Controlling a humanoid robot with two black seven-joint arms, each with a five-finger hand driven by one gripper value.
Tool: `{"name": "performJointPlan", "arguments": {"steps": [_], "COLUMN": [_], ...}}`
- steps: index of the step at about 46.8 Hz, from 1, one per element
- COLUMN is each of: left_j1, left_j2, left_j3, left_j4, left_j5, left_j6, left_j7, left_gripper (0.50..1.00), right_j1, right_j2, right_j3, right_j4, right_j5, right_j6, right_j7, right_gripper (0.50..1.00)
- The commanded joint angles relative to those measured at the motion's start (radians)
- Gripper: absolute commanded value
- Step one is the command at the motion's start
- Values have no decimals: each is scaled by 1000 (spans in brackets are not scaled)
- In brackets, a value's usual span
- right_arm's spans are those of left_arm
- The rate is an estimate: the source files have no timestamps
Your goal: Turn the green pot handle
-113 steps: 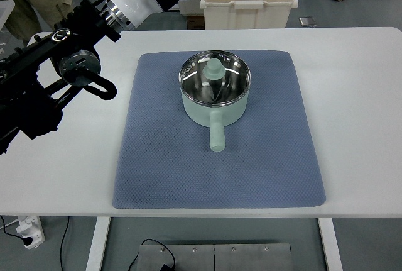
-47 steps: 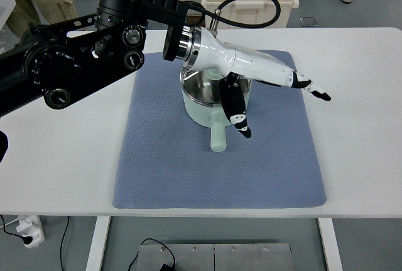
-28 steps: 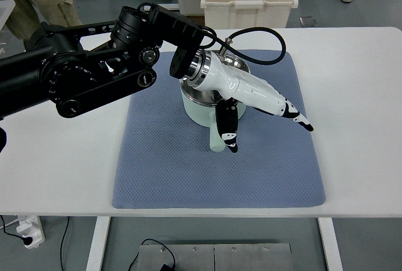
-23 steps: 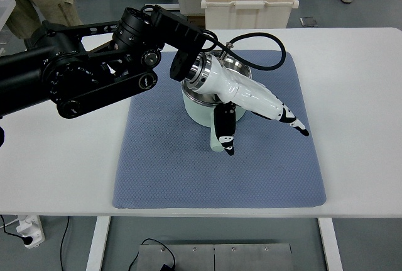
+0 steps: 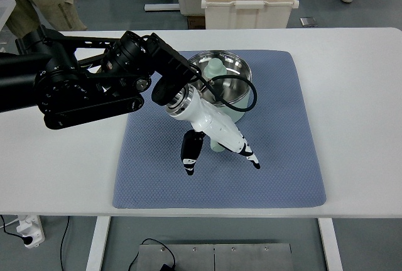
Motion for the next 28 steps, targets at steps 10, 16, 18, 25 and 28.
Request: {"name": "performJointPlan", "arguments": {"steps": [10, 16, 18, 25, 28], "left_j1": [-15, -15, -15, -13, -11], "left_j2": [-3, -8, -11, -25, -26], "left_j3": [39, 39, 39, 39, 39], "left_j4": [8, 15, 20, 51, 57], "left_j5": [2, 3, 8, 20, 20], "left_j6": [0, 0, 0, 0, 0], "left_j7": [5, 8, 8, 9, 11], "left_gripper": [1000, 1000, 1000, 1000, 1000], "right_j1": [0, 0, 0, 0, 0], "right_j2": [0, 0, 0, 0, 0], "right_j3": [0, 0, 0, 0, 0], "right_j4": [0, 0, 0, 0, 0], "right_j5": [0, 0, 0, 0, 0], "right_j6": [0, 0, 0, 0, 0], "right_j7": [0, 0, 0, 0, 0], "right_gripper": [1000, 1000, 1000, 1000, 1000]}}
